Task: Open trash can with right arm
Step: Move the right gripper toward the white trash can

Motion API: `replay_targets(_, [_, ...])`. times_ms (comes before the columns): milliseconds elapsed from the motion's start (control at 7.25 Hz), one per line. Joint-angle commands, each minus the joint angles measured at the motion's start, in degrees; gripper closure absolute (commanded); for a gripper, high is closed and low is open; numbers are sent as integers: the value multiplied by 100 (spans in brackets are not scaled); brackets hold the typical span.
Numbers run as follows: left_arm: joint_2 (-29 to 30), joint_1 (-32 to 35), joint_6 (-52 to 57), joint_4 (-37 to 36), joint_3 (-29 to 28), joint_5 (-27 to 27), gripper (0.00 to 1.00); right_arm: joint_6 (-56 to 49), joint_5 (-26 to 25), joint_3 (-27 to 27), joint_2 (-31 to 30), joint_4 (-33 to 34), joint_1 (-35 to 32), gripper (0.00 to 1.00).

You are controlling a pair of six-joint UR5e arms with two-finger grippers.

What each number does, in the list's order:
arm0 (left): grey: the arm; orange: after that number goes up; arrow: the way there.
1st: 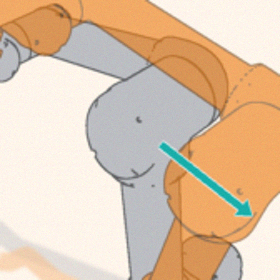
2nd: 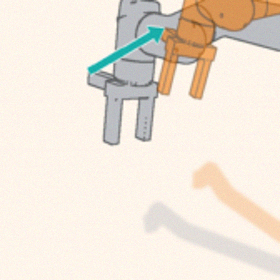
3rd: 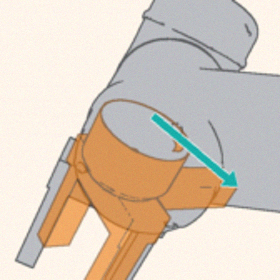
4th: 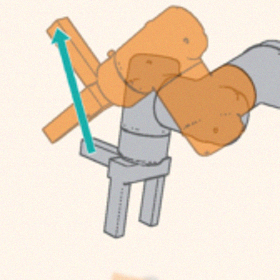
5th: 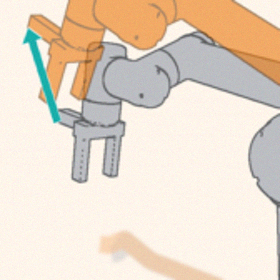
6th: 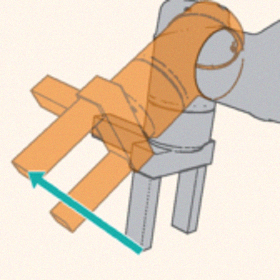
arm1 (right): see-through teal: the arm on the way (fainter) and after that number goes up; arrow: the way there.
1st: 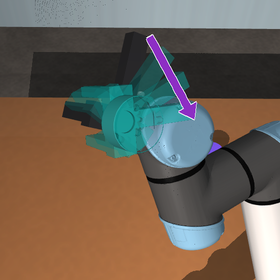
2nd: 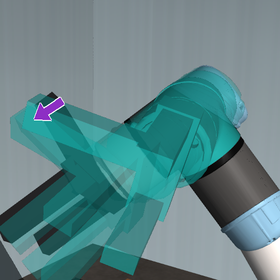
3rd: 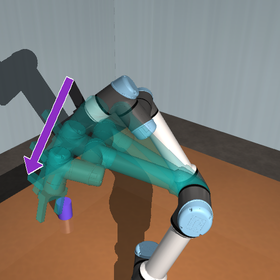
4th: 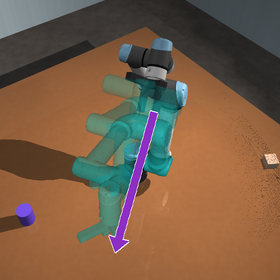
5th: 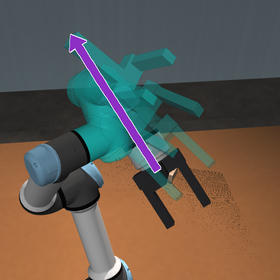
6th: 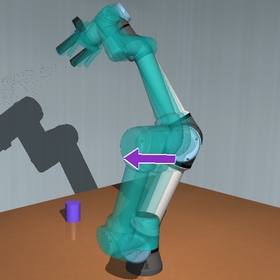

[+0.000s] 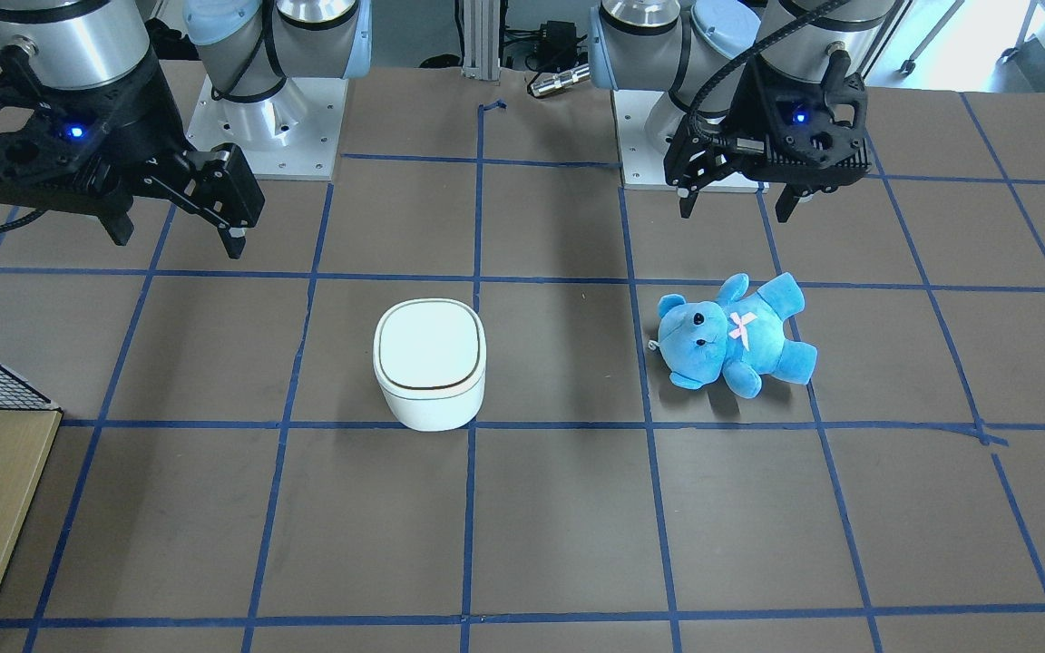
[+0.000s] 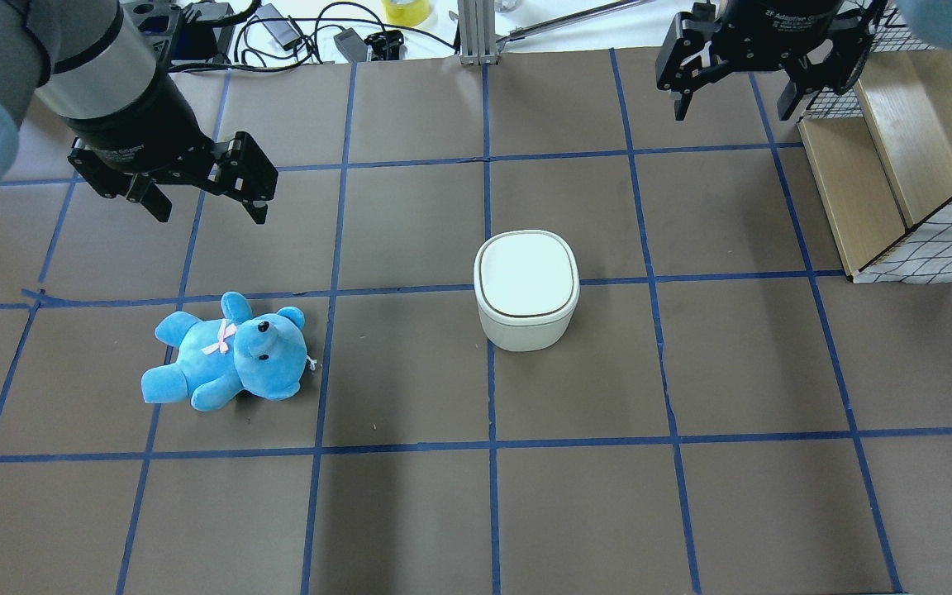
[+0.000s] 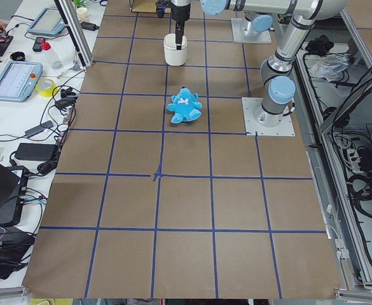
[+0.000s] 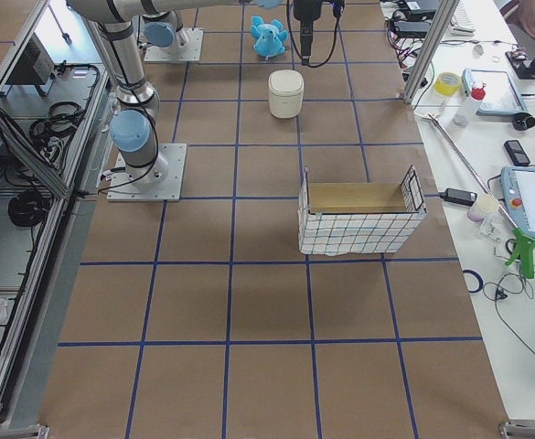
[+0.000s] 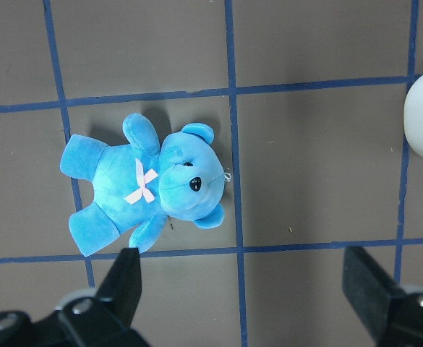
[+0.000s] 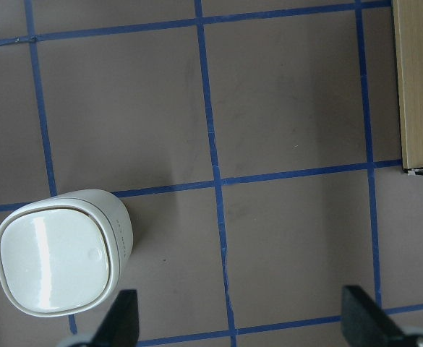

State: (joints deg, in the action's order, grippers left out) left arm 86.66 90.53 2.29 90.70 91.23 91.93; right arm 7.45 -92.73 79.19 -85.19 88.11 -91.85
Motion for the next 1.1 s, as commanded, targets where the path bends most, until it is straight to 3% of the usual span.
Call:
replay_targets(0, [0, 0, 0, 0, 0, 0, 0, 2, -17, 0, 11, 5, 1, 0])
replay_targets(138, [0, 0, -9, 0, 0, 0, 0, 2, -17, -9, 20, 40, -8, 0])
replay_targets(276, [0, 0, 0, 0, 0, 0, 0, 46, -8, -9, 38, 118, -34, 23])
replay_targets(414, [0, 0, 0, 0, 0, 0, 0, 81, 18, -9, 73, 119, -165, 71])
replay_targets(552, [0, 0, -9, 0, 0, 0, 0, 394, 36, -9, 204, 128, -462, 97])
replay_targets(966, [0, 0, -9, 0, 0, 0, 0, 1064, 53, 209, 749, 593, -1255, 100])
